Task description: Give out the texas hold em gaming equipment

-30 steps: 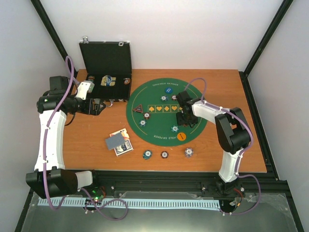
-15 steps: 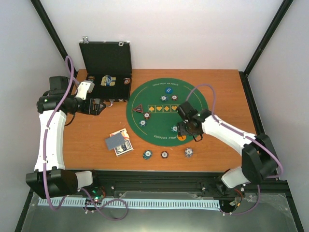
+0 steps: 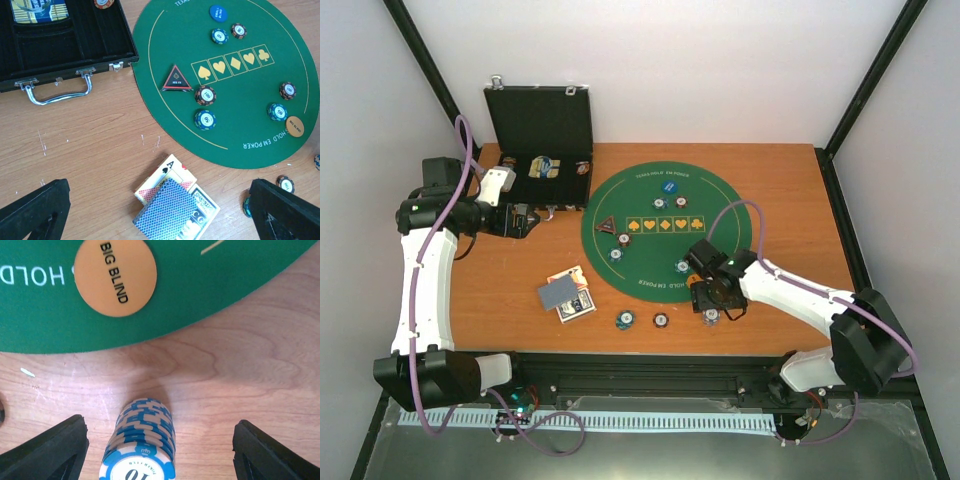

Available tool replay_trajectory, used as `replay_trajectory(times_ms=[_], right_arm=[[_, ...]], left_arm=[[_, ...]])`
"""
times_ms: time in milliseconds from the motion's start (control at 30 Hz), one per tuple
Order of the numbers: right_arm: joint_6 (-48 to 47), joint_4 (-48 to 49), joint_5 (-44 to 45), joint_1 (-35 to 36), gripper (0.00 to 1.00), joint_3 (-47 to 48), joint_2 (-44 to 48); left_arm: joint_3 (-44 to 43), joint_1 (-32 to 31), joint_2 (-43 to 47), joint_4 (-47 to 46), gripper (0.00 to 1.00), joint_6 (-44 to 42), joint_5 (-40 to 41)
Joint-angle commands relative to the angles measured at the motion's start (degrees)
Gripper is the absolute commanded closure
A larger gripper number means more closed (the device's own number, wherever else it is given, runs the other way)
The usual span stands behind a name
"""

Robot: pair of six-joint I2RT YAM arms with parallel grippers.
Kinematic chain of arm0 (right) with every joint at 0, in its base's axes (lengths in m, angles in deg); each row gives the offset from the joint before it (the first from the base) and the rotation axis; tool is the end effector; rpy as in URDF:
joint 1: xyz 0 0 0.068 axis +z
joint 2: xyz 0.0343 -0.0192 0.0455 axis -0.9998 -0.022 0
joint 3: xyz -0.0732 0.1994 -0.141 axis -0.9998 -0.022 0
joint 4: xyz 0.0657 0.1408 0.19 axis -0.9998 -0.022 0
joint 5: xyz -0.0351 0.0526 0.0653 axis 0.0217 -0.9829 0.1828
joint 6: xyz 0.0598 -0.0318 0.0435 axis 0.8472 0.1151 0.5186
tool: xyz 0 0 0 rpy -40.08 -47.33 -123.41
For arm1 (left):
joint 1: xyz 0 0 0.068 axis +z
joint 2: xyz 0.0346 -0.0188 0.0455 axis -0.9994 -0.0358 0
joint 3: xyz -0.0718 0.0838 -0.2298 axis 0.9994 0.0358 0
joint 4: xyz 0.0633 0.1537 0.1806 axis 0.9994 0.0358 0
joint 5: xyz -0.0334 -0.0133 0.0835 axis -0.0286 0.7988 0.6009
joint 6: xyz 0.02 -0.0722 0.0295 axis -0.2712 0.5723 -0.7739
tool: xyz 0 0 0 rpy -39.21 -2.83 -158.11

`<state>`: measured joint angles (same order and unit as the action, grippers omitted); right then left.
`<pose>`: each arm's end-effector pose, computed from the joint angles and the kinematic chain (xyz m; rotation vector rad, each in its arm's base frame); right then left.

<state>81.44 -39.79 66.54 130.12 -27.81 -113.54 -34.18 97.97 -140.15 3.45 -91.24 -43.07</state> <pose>0.1731 0.1389 0.1518 -0.1584 2.9185 -0.0213 0.2314 0.0072 0.3286 0.2968 2.4208 -0.4434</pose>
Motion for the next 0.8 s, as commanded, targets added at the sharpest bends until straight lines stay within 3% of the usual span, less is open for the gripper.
replay_trajectory(times_ms=[0, 233, 633, 767], right_arm=[[1.99, 1.17, -0.81, 1.31, 0.22, -1.76, 0.02], [2.13, 2.96, -2.18, 2.26, 0.27, -3.41, -0.21], [2.83, 3.43, -2.16, 2.73, 0.45, -4.69, 0.11], [3.02, 3.76, -2.48, 2.82, 0.45, -5.11, 0.17]], left_arm=[[-1.41, 0.41, 0.91, -0.27, 0.00, 0.79, -0.71], [-1.76, 0.43, 0.69, -0.28, 0.00, 0.96, -0.62], [-1.93, 0.43, 0.43, -0.45, 0.00, 1.05, -0.42], [-1.94, 0.38, 0.47, -0.45, 0.00, 1.03, -0.30]])
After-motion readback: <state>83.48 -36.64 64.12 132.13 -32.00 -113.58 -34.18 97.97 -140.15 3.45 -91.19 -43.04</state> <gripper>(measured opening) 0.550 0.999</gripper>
